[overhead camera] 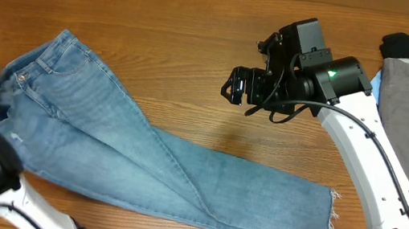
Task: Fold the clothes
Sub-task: 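Press the left gripper onto the jeans upper leg to smooth it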
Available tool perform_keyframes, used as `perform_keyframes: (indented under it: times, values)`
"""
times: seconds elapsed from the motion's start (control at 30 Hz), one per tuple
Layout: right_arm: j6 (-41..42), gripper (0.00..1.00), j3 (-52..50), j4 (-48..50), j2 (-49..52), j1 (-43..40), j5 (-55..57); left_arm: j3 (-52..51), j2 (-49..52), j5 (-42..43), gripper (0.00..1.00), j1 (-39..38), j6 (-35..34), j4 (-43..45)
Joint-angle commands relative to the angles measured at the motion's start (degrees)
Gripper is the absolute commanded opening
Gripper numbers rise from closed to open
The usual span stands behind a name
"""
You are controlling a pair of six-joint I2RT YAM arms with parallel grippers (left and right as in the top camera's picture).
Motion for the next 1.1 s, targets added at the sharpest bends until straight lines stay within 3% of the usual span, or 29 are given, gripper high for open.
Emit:
perform_keyframes:
  times: [0.0,0.2,0.43,0.53,0.73,1.07]
  values:
    - [-0.3,1.00,-0.3,1.0,1.4,-0.1,0.2,0.7,-10.4,-0.4,1.00,3.3,-4.5,-0.3]
    - [-0.5,1.00,-0.3,2.8,3.8,0.7,-2.9,0.7,-16.1,2.1,1.00,3.5,-4.6,0.6]
    - [-0.5,1.00,-0.3,5.3,4.5,1.2,-3.8,0.7,-16.3,13.7,1.00,0.4,8.2,4.6]
    - [-0.3,1.00,-0.3,5.6,4.5,1.2,-3.7,0.7,-16.2,16.2,0.97,-4.0,14.5,7.4]
    - [-0.2,1.00,-0.3,5.6,4.5,1.2,-3.8,0.7,-14.2,19.8,0.93,-16.1,19.1,11.6]
    - [-0.1,1.00,-0.3,3.4,4.5,-0.9,-3.5,0.7,-2.3,19.8,0.95,-33.9,12.2,20.5]
